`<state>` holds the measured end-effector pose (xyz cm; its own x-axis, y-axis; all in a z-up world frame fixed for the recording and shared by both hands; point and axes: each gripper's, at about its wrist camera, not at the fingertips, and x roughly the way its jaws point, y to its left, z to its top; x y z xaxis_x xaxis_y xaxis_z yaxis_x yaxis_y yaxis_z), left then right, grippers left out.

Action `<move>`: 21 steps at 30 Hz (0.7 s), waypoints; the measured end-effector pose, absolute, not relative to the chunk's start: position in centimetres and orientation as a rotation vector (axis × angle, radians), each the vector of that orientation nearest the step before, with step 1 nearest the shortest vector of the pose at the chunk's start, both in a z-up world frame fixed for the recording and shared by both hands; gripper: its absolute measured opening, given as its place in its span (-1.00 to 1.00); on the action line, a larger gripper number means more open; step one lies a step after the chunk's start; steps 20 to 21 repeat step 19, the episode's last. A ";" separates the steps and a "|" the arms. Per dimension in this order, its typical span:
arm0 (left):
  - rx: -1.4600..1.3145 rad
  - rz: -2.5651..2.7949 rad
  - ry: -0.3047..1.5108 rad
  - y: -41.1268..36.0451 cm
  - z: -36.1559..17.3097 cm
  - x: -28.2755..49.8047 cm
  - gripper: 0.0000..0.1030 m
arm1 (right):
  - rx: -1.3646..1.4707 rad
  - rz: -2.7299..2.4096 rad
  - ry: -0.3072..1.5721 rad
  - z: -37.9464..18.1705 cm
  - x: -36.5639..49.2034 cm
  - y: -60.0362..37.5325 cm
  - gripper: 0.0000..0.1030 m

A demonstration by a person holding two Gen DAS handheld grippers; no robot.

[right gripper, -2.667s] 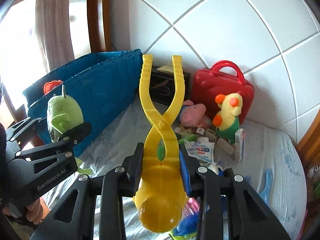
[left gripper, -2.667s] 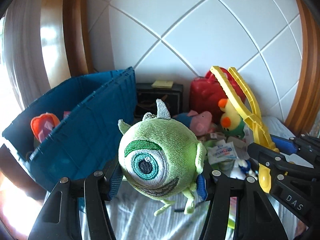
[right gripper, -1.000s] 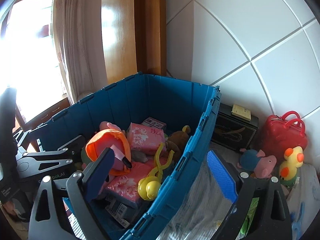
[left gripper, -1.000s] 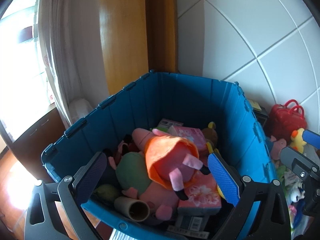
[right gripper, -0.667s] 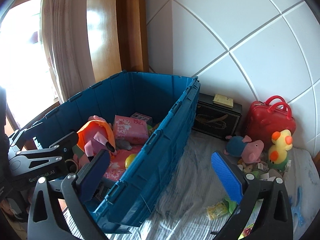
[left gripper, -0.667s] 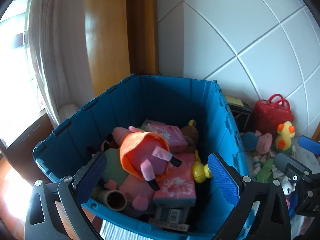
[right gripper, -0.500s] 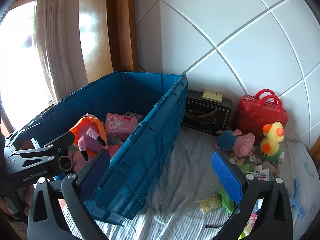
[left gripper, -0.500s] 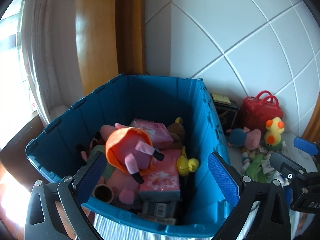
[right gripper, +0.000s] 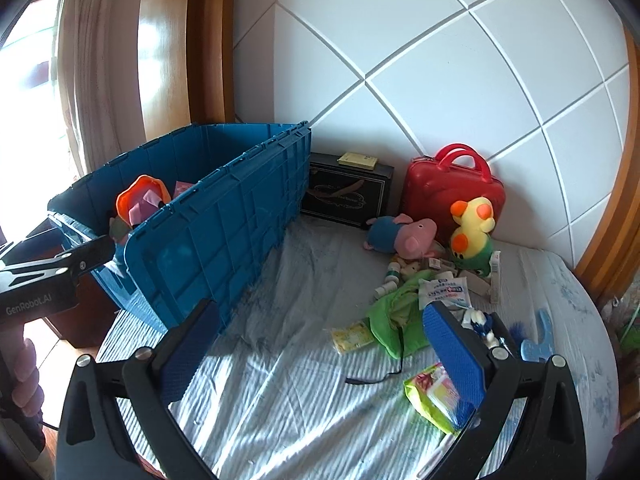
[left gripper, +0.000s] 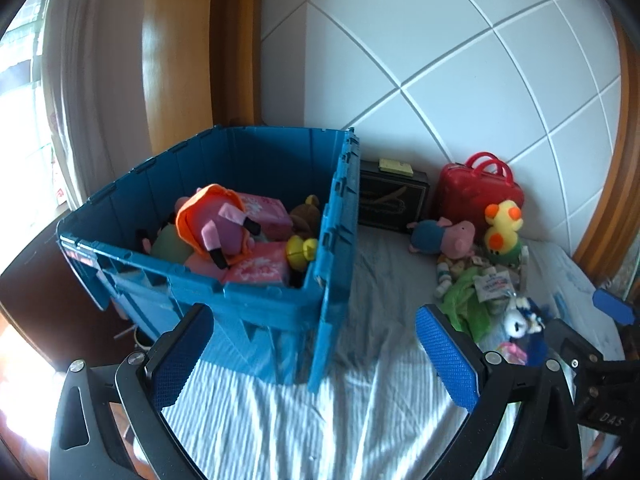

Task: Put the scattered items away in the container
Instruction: 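Move both open tools back from the bin toward the pile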

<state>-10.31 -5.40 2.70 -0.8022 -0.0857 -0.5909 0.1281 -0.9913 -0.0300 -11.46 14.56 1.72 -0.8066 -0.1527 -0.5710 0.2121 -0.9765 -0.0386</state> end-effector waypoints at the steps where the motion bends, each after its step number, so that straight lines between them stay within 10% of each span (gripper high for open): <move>1: 0.964 -2.874 0.104 -4.9 2.5 -9.8 0.99 | 0.876 -2.812 0.145 1.7 -10.8 15.1 1.00; 21: 1.006 -2.931 0.007 -3.2 2.3 -2.6 0.99 | 0.956 -2.869 0.043 0.8 -1.4 17.6 1.00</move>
